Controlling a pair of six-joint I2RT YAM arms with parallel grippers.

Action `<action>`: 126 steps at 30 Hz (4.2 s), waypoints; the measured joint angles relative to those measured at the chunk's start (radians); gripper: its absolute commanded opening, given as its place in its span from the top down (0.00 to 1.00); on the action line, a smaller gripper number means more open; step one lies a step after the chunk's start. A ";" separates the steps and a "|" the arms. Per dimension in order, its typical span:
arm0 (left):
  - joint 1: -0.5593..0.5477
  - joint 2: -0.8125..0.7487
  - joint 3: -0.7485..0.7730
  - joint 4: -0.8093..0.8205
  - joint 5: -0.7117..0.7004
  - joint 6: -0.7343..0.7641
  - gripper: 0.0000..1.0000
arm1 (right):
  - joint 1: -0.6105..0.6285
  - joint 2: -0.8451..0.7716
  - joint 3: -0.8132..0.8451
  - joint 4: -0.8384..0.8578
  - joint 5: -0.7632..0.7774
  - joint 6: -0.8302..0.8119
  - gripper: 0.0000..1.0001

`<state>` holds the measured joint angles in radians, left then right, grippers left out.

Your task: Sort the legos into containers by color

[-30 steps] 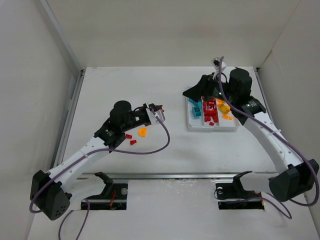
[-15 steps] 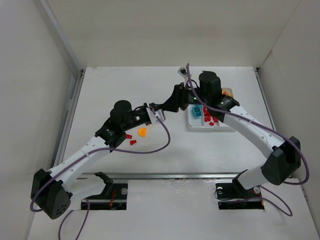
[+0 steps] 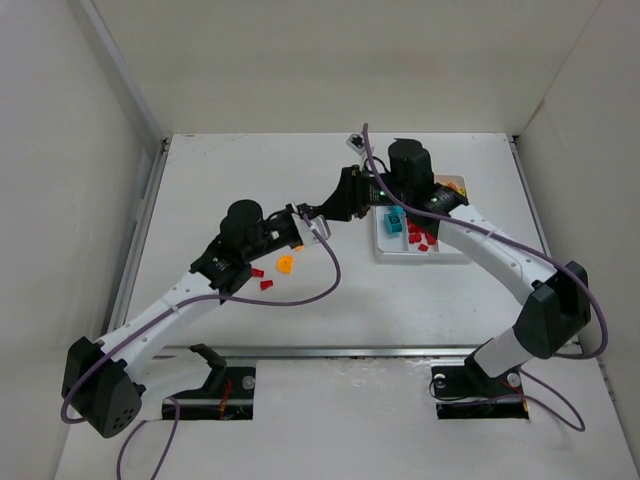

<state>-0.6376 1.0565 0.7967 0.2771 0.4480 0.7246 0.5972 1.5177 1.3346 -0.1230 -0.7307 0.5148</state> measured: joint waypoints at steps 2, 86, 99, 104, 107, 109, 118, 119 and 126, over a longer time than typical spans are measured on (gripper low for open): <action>0.004 0.001 0.000 0.001 -0.009 0.000 1.00 | 0.000 0.013 0.013 0.000 -0.003 0.001 0.60; 0.129 -0.110 -0.536 0.043 -1.273 -0.276 0.06 | 0.113 0.777 0.589 -0.449 0.607 -0.232 0.15; 0.129 -0.194 -0.568 0.178 -1.318 -0.217 0.01 | 0.143 0.815 0.662 -0.542 0.747 0.009 0.37; 0.128 -0.214 -0.568 0.189 -1.319 -0.216 0.01 | 0.205 0.826 0.688 -0.566 0.834 0.018 0.41; 0.122 -0.222 -0.568 0.191 -1.317 -0.216 0.01 | 0.228 0.834 0.688 -0.579 0.856 0.024 0.42; 0.120 -0.224 -0.568 0.191 -1.315 -0.217 0.01 | 0.231 0.854 0.704 -0.595 0.864 0.027 0.42; 0.109 -0.224 -0.568 0.189 -1.305 -0.223 0.01 | 0.241 0.908 0.779 -0.618 0.928 0.032 0.53; 0.109 -0.224 -0.568 0.190 -1.304 -0.224 0.01 | 0.242 0.909 0.781 -0.621 0.934 0.032 0.53; 0.107 -0.225 -0.568 0.185 -1.297 -0.225 0.01 | 0.257 0.911 0.784 -0.634 0.973 0.018 0.63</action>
<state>-0.5304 0.8310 0.2283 0.4618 -0.8494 0.4995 0.8547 2.4287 2.1185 -0.7570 0.2420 0.5327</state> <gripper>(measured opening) 0.986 0.420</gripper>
